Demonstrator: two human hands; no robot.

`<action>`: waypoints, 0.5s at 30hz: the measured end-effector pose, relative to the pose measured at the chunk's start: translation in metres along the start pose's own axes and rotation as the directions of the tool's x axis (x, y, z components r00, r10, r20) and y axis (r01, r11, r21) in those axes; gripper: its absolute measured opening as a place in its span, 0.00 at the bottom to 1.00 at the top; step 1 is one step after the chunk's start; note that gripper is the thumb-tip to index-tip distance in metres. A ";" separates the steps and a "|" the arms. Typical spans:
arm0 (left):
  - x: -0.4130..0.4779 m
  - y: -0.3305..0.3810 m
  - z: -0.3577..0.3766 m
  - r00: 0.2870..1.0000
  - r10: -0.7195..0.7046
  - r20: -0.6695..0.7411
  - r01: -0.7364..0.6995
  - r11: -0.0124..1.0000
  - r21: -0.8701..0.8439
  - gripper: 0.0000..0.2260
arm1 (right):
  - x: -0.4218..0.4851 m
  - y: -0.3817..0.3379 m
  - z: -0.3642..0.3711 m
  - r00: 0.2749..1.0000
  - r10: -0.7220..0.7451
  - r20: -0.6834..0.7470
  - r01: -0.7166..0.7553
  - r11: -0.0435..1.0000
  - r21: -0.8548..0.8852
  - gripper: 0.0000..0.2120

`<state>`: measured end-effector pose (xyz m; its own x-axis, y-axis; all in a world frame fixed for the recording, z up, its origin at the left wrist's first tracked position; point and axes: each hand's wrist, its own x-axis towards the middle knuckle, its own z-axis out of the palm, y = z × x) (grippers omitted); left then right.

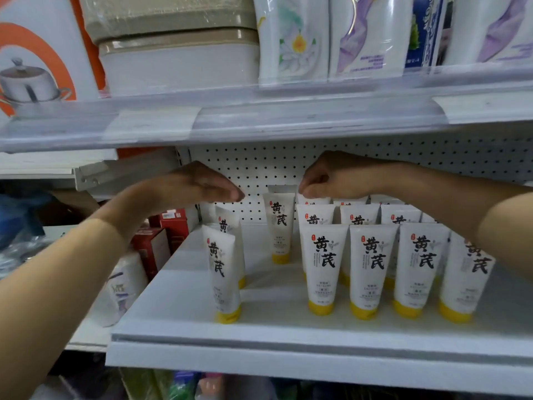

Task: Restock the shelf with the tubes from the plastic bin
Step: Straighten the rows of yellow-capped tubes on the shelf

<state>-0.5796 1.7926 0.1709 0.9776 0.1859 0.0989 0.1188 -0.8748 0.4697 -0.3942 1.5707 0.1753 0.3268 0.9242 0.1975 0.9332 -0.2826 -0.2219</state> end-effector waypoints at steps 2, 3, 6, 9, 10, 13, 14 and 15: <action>-0.009 -0.008 0.004 0.996 -0.028 0.082 0.030 0.999 -0.020 0.14 | -0.002 -0.002 0.004 0.998 -0.011 0.062 0.013 0.999 -0.033 0.10; -0.010 -0.011 0.006 0.995 -0.036 0.098 0.037 0.999 -0.007 0.15 | -0.002 -0.003 0.006 0.996 -0.008 0.091 0.014 0.998 -0.063 0.11; -0.008 -0.008 0.014 0.997 0.001 0.078 -0.007 0.997 0.072 0.13 | -0.003 -0.003 0.008 0.986 0.021 0.164 -0.008 0.997 -0.080 0.10; 0.001 -0.004 0.019 0.998 -0.010 0.054 0.008 1.000 0.029 0.06 | -0.005 -0.003 0.009 0.977 0.053 0.205 -0.043 0.998 -0.053 0.07; 0.005 -0.003 0.020 0.999 -0.013 0.047 0.011 0.999 0.048 0.05 | -0.006 -0.004 0.010 0.975 0.061 0.213 -0.051 0.997 -0.050 0.06; 0.017 0.005 0.026 1.000 -0.008 0.015 0.006 0.996 0.094 0.03 | -0.006 -0.002 0.012 0.975 0.071 0.212 -0.061 0.997 -0.056 0.05; 0.021 0.009 0.029 1.000 0.002 0.011 -0.003 0.996 0.094 0.04 | -0.006 -0.002 0.013 0.975 0.077 0.209 -0.066 0.996 -0.059 0.05; 0.025 0.013 0.031 1.000 0.012 0.009 -0.013 0.996 0.088 0.04 | -0.006 -0.002 0.013 0.976 0.080 0.204 -0.069 0.996 -0.061 0.05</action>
<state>-0.5484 1.7721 0.1518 0.9805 0.1711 0.0970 0.1207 -0.9130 0.3898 -0.3997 1.5684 0.1624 0.3628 0.9316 -0.0199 0.9159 -0.3605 -0.1766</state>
